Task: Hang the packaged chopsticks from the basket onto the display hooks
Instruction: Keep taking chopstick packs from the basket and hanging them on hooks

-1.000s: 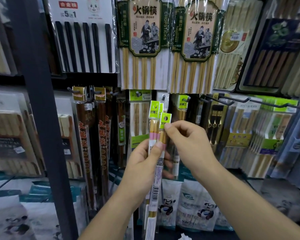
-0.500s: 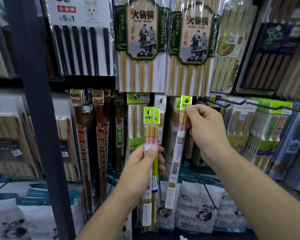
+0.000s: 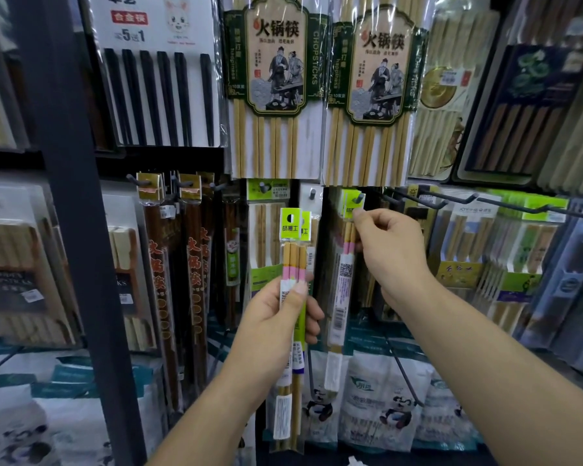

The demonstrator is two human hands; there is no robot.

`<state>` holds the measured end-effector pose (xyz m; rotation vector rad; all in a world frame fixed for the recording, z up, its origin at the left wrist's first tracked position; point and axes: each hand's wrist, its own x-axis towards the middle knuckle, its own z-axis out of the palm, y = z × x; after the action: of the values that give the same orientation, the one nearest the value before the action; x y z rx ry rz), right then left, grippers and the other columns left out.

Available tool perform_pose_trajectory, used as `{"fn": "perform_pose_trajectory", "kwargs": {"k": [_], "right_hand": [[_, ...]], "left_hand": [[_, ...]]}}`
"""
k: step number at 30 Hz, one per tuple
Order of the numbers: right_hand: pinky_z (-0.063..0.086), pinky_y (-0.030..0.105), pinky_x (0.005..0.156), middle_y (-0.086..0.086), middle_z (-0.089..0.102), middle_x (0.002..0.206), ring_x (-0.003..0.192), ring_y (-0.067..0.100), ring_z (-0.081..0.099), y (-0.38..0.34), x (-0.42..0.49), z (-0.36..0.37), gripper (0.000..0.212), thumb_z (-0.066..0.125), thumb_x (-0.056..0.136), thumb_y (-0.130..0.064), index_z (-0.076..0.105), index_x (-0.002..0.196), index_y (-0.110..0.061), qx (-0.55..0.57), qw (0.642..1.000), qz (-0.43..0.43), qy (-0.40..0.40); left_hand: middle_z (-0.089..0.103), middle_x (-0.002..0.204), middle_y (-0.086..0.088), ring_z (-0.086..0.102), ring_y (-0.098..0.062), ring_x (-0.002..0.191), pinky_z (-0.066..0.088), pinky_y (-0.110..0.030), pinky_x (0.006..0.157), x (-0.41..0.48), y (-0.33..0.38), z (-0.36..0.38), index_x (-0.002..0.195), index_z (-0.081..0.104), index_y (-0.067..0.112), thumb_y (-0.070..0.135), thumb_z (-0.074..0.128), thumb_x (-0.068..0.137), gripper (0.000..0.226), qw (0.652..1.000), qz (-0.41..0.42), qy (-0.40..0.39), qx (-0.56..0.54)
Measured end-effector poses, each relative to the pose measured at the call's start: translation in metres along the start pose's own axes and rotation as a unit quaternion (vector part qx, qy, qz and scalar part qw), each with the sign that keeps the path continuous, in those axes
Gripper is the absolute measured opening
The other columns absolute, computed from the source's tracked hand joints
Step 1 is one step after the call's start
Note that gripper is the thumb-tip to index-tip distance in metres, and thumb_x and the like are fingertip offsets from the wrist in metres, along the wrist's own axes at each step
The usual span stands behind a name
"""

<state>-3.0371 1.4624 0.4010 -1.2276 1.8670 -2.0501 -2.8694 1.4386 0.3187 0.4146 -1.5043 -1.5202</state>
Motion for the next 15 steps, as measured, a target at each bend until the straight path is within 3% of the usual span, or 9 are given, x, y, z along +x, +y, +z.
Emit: {"fn": "perform_pose_trajectory", "kwargs": {"k": [4, 10, 15], "right_hand": [[0.048, 0.027, 0.072, 0.007, 0.069, 0.071, 0.065, 0.009, 0.06, 0.008, 0.004, 0.002, 0.035, 0.065, 0.098, -0.039, 0.073, 0.077, -0.012, -0.036, 0.999, -0.007, 0.018], [0.046, 0.029, 0.063, 0.002, 0.057, 0.066, 0.06, 0.01, 0.052, 0.013, -0.017, 0.001, 0.037, 0.061, 0.099, -0.042, 0.061, 0.075, -0.014, -0.023, 0.998, 0.008, 0.052], [0.049, 0.012, 0.054, 0.002, 0.069, 0.077, 0.061, -0.002, 0.058, 0.0, -0.055, 0.005, 0.022, 0.064, 0.098, -0.033, 0.073, 0.083, -0.02, 0.037, 0.995, -0.032, -0.088]], "left_hand": [[0.071, 0.079, -0.001, 0.064, -0.015, 0.065, 0.055, -0.027, 0.061, 0.0, -0.001, 0.0, 0.115, 0.059, 0.019, 0.028, 0.05, 0.105, 0.016, 1.0, 0.018, 0.006, 0.005], [0.075, 0.087, -0.002, 0.066, -0.013, 0.071, 0.056, -0.027, 0.063, 0.002, -0.002, -0.001, 0.112, 0.062, 0.018, 0.018, 0.047, 0.107, 0.016, 1.0, 0.028, 0.007, 0.01], [0.077, 0.092, -0.005, 0.073, -0.018, 0.081, 0.061, -0.033, 0.068, 0.002, -0.001, 0.004, 0.108, 0.073, 0.029, 0.016, 0.054, 0.104, 0.023, 1.0, 0.02, 0.003, -0.012]]}}
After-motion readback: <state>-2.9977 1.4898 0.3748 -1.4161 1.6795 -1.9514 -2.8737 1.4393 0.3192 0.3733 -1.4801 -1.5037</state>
